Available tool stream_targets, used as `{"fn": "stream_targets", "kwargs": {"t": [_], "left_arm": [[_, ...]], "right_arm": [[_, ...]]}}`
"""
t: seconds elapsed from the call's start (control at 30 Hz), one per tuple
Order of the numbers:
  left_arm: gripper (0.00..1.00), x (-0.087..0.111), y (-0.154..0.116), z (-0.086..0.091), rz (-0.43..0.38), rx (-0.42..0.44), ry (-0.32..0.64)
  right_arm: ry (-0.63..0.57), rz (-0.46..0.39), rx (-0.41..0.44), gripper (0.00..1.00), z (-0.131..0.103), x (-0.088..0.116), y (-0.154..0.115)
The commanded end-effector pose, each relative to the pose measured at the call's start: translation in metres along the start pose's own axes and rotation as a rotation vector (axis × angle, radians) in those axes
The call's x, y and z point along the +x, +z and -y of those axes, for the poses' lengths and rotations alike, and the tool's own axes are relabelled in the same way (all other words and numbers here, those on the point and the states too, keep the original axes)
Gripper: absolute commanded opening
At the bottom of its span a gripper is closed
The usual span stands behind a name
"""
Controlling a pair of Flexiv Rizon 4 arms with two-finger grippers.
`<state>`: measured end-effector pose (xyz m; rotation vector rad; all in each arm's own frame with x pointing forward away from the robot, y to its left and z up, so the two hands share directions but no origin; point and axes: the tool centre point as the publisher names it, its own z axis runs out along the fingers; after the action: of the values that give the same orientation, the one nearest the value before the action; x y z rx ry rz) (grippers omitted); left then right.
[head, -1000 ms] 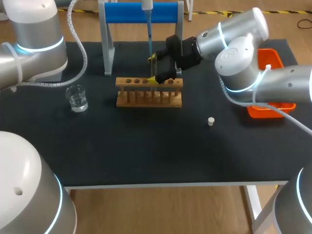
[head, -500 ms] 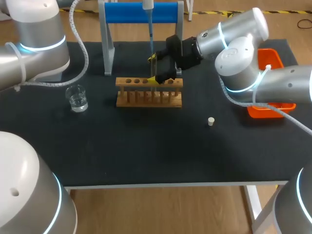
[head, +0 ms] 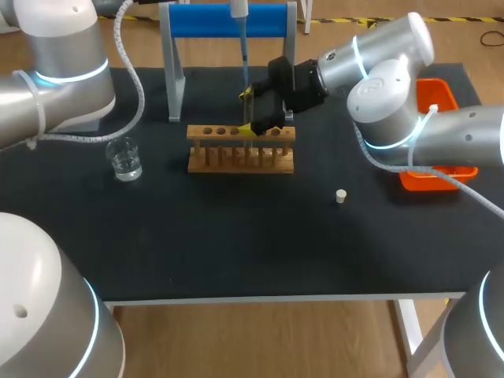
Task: Invert the test tube, pick up the pipette, mount the tip to pipette, aspirate from beaker and dispense into the tube, eject the tip, return the pipette, and cap with the stopper.
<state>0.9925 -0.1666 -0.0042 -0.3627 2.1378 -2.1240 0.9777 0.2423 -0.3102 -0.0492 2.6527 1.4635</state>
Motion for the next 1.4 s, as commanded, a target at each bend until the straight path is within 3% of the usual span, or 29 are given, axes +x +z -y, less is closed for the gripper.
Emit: {"fn": "stream_targets", "kwargs": {"t": [0.03, 1.4], "left_arm": [[0.00, -0.004, 0.002, -0.003, -0.008, 0.001, -0.001], [0.00, -0.013, 0.001, -0.021, 0.007, -0.021, -0.009]], "right_arm": [[0.000, -0.001, 0.003, 1.00, 0.000, 0.000, -0.001], [0.000, -0.001, 0.003, 1.00, 0.000, 0.000, -0.001]]}}
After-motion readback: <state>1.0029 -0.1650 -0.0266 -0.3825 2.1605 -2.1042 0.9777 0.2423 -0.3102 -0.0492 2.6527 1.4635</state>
